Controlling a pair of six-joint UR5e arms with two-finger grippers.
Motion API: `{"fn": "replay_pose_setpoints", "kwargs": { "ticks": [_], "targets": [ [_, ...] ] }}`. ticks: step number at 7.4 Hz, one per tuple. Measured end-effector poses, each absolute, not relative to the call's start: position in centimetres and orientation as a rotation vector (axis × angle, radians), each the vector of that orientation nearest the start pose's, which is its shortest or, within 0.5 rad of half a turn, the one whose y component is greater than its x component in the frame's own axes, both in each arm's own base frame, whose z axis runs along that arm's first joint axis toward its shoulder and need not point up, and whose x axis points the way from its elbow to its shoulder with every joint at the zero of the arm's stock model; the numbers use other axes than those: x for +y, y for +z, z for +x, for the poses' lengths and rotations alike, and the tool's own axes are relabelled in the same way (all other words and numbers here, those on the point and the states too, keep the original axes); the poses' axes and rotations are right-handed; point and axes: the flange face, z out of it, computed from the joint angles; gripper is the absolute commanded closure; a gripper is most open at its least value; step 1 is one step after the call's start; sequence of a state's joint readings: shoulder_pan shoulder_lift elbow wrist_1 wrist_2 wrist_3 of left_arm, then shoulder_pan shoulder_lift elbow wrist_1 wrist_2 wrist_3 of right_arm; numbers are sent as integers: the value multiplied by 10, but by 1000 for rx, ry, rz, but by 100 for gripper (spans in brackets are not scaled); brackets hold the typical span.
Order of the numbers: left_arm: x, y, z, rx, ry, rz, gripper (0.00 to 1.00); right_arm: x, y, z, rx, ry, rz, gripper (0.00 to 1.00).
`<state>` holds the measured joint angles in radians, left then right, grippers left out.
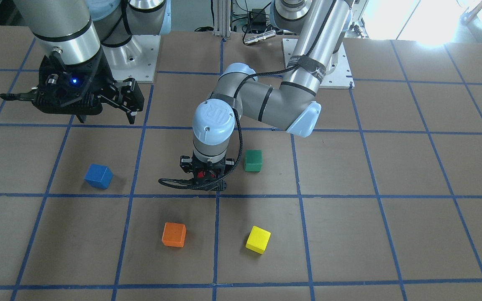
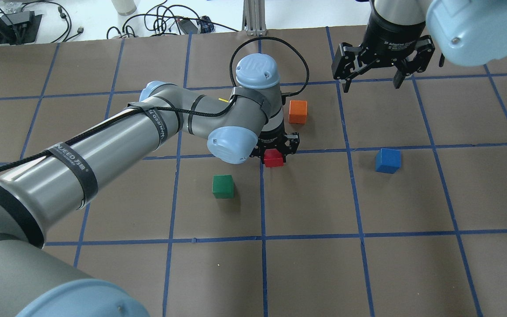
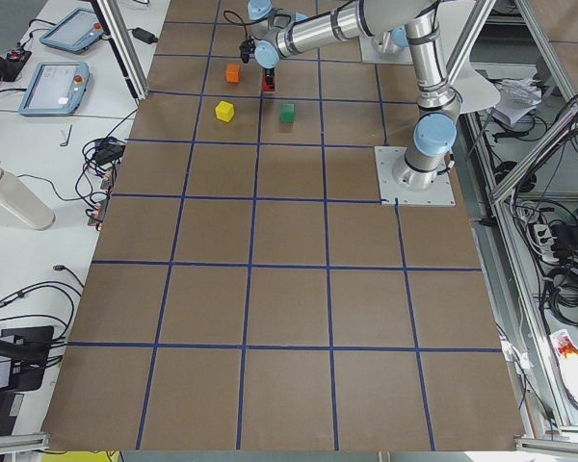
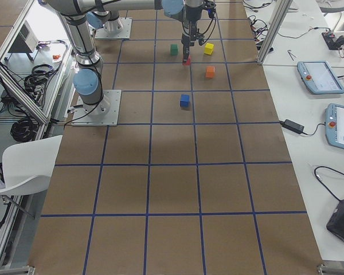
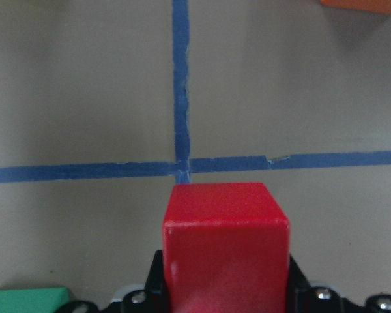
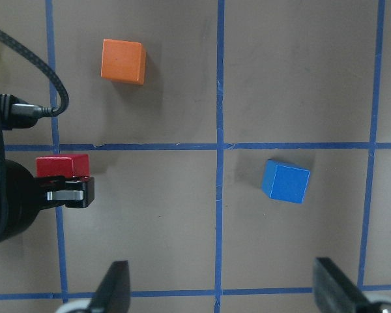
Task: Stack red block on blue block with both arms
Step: 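Carry the red cube toward the middle of the table with the left gripper, then release the red cube and raise the left gripper while the right gripper approaches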
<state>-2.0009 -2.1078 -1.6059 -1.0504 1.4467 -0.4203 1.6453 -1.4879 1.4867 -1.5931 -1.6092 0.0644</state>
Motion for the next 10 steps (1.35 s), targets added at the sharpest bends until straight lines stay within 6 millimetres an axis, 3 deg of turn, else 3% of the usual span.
{"fn": "replay_pose_setpoints", "kwargs": {
  "ticks": [2, 4, 6, 8, 10],
  "targets": [
    [-519, 205, -413, 3229, 152, 5, 0, -518, 489, 168, 3178, -42, -15, 0],
    [-522, 202, -416, 3221, 144, 6, 0, -518, 488, 168, 3178, -33, -14, 0],
    [-530, 229, -405, 3237, 89, -6, 0, -518, 487, 169, 3177, -27, -15, 0],
    [-553, 263, -351, 3238, 76, -92, 0, -515, 479, 173, 3168, 0, 8, 0],
    [-565, 304, -279, 3226, 135, -71, 0, -508, 456, 198, 3162, 43, 49, 0]
  ]
}}
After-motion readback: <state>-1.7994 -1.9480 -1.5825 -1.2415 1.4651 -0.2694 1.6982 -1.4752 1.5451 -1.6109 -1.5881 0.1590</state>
